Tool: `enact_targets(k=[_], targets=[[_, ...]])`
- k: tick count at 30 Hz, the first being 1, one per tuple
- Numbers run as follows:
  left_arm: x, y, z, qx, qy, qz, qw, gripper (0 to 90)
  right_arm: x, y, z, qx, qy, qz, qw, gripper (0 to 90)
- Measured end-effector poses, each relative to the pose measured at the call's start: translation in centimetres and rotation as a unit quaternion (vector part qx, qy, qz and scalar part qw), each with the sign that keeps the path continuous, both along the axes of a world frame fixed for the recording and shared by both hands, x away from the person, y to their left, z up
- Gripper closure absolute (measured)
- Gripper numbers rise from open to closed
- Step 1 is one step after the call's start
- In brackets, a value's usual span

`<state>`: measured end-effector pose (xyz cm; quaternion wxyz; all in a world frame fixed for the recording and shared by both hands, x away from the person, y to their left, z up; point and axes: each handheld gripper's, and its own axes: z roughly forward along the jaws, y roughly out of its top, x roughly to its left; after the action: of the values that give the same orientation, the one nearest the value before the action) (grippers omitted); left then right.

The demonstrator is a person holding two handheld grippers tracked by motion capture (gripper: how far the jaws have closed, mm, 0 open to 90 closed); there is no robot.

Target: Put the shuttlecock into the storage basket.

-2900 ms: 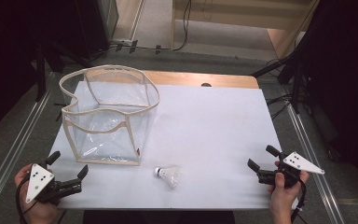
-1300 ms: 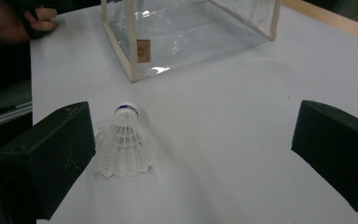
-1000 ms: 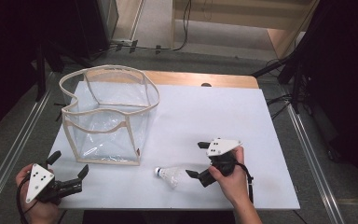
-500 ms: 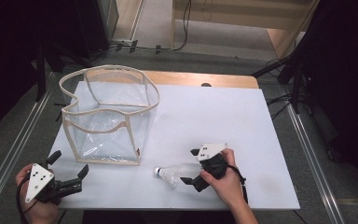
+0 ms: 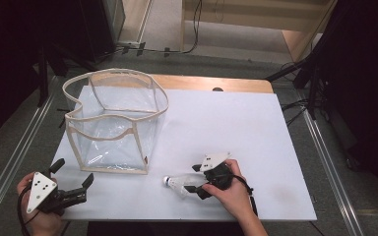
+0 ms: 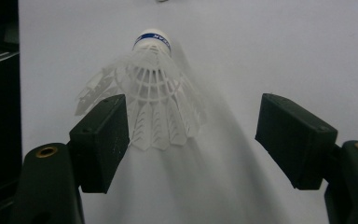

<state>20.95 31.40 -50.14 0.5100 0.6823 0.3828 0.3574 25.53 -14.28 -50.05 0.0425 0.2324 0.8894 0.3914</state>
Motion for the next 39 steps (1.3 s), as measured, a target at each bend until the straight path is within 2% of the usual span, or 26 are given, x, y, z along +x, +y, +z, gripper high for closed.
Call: enact_targets(k=[2,4,6,7,9,15,18,21,25,26,28,29,30,31,32,39], targets=[[0.0,0.0,0.0,0.000,0.000,0.000,1.0000,0.0,-0.1,0.5,-0.1,0.004,-0.012,-0.021,0.9997,34.4],[0.0,0.0,0.0,0.000,0.000,0.000,1.0000,0.0,-0.1,0.7,-0.3,0.006,-0.012,-0.017,0.9998,37.8],[0.0,0.0,0.0,-0.002,0.000,0.000,1.0000,0.0,-0.1,0.9,-0.4,-0.002,-0.013,-0.019,0.9997,39.1],[0.0,0.0,0.0,-0.001,0.000,0.000,1.0000,0.0,-0.1,1.2,-0.7,-0.016,-0.022,-0.023,0.9994,40.2],[0.0,0.0,0.0,-0.001,0.000,0.000,1.0000,0.0,-0.1,1.4,-0.8,-0.018,-0.019,-0.021,0.9994,42.7],[0.0,0.0,0.0,0.000,0.000,-0.001,1.0000,0.0,0.1,2.1,-1.2,-0.007,-0.011,0.001,0.9999,54.1],[0.0,0.0,0.0,0.000,0.000,0.000,1.0000,0.0,0.3,2.4,-1.5,0.005,0.002,0.010,0.9999,57.4],[0.0,0.0,0.0,0.001,0.000,-0.001,1.0000,0.0,0.4,2.6,-1.6,0.008,0.004,0.013,0.9999,57.7],[0.0,0.0,0.0,0.000,0.000,0.000,1.0000,0.0,0.5,2.9,-1.7,0.019,0.010,0.024,0.9995,63.9],[0.0,0.0,0.0,0.001,0.000,-0.001,1.0000,0.0,0.5,3.0,-1.8,0.027,0.015,0.029,0.9991,68.5],[0.0,0.0,0.0,0.002,0.000,0.000,1.0000,0.0,0.4,3.0,-1.8,0.028,0.014,0.033,0.9990,75.8],[0.0,0.0,0.0,0.001,0.000,-0.001,1.0000,0.0,0.4,3.0,-1.8,0.028,0.014,0.033,0.9990,75.8],[0.0,0.0,0.0,0.001,0.000,-0.001,1.0000,0.0,0.4,3.0,-1.7,0.035,0.013,0.039,0.9986,80.7],[0.0,0.0,0.0,0.001,0.000,-0.001,1.0000,0.0,0.4,3.0,-1.7,0.035,0.013,0.039,0.9986,80.7],[0.0,0.0,0.0,0.001,0.000,-0.001,1.0000,0.0,0.2,3.0,-1.5,0.040,0.008,0.040,0.9984,84.3],[-0.1,0.0,0.0,-0.001,-0.001,0.002,1.0000,0.0,0.0,2.6,-1.0,0.052,-0.008,0.022,0.9984,85.2]])
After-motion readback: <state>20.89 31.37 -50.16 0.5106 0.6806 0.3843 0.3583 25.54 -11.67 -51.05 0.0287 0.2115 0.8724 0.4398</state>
